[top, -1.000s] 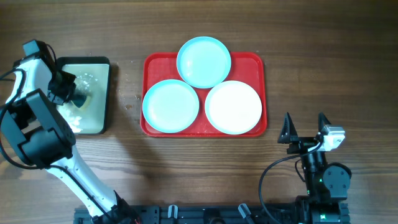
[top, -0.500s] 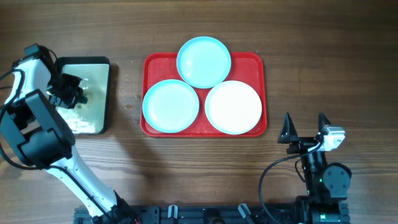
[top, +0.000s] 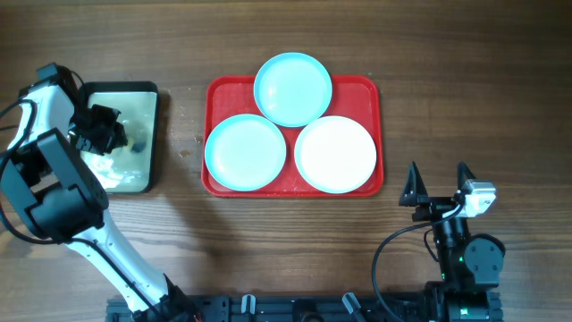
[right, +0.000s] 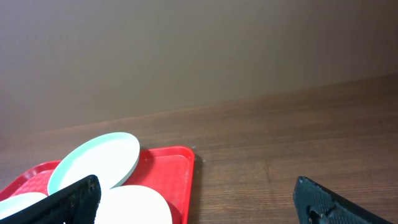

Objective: Clean dirty plates on tray and stack at the side
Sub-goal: 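Reach the left gripper into the black tray and grasp the sponge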

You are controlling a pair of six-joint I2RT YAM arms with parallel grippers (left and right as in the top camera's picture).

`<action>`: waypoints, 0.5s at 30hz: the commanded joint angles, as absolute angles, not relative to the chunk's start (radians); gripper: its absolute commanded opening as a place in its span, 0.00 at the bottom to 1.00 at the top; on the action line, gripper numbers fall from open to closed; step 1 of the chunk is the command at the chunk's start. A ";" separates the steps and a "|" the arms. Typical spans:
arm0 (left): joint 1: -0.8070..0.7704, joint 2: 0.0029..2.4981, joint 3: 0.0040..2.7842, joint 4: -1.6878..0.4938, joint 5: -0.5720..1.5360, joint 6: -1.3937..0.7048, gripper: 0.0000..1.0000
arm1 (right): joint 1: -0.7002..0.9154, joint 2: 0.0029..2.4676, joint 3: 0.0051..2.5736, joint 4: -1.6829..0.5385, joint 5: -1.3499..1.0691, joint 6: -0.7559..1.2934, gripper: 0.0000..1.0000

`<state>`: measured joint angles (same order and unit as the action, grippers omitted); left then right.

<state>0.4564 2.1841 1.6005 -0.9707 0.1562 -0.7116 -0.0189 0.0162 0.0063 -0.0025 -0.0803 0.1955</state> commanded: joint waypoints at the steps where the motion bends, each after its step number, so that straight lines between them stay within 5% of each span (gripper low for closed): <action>1: 0.457 2.211 1.589 -0.911 0.039 -0.712 1.00 | -0.027 0.009 0.006 0.001 -0.067 0.184 1.00; 5: 0.457 2.211 1.589 -0.878 -0.084 -0.712 1.00 | -0.027 0.009 0.006 0.001 -0.068 0.184 1.00; 7: 0.456 2.211 1.589 -0.879 -0.082 -0.712 0.61 | -0.027 0.009 0.006 0.001 -0.067 0.184 1.00; 8: 0.456 2.211 1.589 -0.886 -0.080 -0.712 0.14 | -0.027 0.009 0.006 0.001 -0.067 0.184 1.00; 10: 0.457 2.211 1.589 -0.886 -0.080 -0.712 0.04 | -0.027 0.009 0.006 0.001 -0.067 0.184 1.00; 12: 0.457 2.211 1.589 -0.888 -0.080 -0.712 0.11 | -0.027 0.009 0.005 0.001 -0.067 0.184 1.00; 13: 0.456 2.211 1.589 -0.896 -0.075 -0.712 0.71 | -0.027 0.009 0.006 0.001 -0.067 0.184 1.00; 14: 0.456 2.211 1.589 -0.909 -0.050 -0.712 1.00 | -0.027 0.009 0.006 0.001 -0.067 0.184 1.00; 15: 0.456 2.211 1.589 -0.927 -0.013 -0.712 1.00 | -0.027 0.009 0.006 0.001 -0.067 0.184 1.00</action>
